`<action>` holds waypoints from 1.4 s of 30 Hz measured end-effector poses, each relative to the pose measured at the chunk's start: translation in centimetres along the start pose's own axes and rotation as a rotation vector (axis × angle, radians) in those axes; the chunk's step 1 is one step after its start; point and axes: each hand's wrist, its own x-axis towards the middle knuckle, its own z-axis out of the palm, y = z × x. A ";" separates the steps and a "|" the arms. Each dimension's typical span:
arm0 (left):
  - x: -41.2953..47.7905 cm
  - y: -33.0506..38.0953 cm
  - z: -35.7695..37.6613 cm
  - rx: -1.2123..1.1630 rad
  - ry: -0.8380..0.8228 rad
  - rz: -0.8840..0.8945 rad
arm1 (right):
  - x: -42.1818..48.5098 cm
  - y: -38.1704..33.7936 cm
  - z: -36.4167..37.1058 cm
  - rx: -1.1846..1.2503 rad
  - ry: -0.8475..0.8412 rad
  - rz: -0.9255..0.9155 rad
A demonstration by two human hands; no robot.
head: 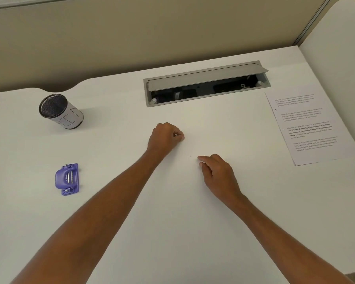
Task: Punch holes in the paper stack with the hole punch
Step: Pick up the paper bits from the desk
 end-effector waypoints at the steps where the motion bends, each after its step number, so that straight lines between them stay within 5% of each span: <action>1: 0.1 0.0 -0.1 -0.006 -0.009 -0.005 | 0.2 0.0 -0.1 -0.004 -0.001 0.000; 12: -0.2 1.0 -0.2 0.073 -0.061 0.029 | 3.8 -0.7 -0.4 -0.117 -0.193 0.008; 19: -1.1 1.2 0.5 0.148 -0.099 0.014 | 5.9 -1.7 -0.2 -0.473 -0.330 -0.157; 28: -3.8 -2.7 1.5 -0.496 0.082 -0.185 | 8.0 -3.1 0.4 -0.708 -0.444 -0.261; 42: -4.7 -3.1 1.5 -0.546 0.080 -0.176 | 8.5 -2.8 1.7 -0.798 -0.440 -0.328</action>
